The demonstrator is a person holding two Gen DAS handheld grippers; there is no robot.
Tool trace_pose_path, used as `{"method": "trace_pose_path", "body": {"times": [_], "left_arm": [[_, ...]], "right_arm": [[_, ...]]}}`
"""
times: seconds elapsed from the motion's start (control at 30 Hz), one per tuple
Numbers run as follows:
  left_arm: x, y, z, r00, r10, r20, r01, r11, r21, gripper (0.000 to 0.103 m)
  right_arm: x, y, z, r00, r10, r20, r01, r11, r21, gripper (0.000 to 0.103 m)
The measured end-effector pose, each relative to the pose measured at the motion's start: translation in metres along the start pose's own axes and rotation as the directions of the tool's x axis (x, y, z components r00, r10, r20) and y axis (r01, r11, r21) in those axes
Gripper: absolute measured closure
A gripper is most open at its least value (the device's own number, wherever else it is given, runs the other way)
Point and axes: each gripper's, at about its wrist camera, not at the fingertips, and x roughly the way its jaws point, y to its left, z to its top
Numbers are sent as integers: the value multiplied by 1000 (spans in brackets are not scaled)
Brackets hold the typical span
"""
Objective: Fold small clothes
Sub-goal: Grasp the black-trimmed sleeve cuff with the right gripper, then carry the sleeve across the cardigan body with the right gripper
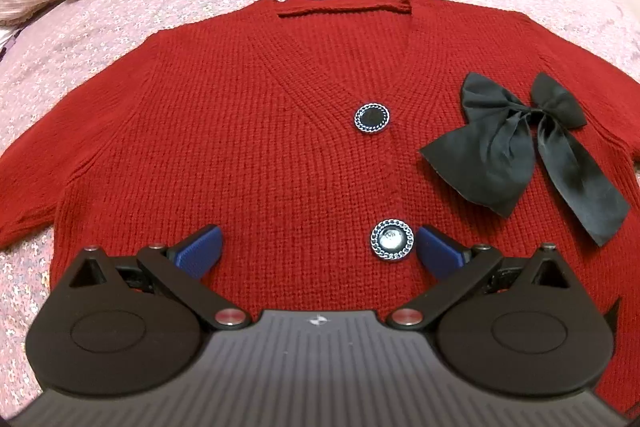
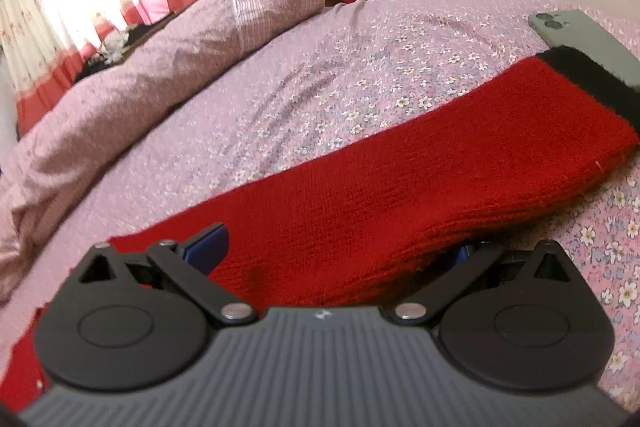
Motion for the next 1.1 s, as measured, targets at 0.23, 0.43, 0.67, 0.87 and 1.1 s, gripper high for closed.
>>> {"method": "trace_pose_path", "body": {"times": [0.23, 0.43, 0.67, 0.87, 1.1], "left_arm": [[0, 1, 0, 1000, -6, -5, 6, 1000, 4, 0], [-2, 3, 3, 1000, -18, -14, 18, 1000, 12, 0], [-15, 9, 4, 1000, -9, 10, 8, 999, 37, 0], [-27, 13, 5, 999, 2, 34, -4, 999, 54, 0], [-32, 19, 3, 999, 23, 36, -25, 999, 43, 0]], "right_arm": [[-15, -26, 8, 997, 78, -3, -76, 980, 185, 1], [-15, -34, 21, 999, 41, -27, -33, 971, 237, 24], [-24, -24, 36, 1000, 17, 11, -18, 986, 165, 77], [-36, -1, 46, 996, 62, 58, -66, 995, 72, 87], [-57, 34, 49, 976, 197, 94, -197, 980, -12, 89]]}}
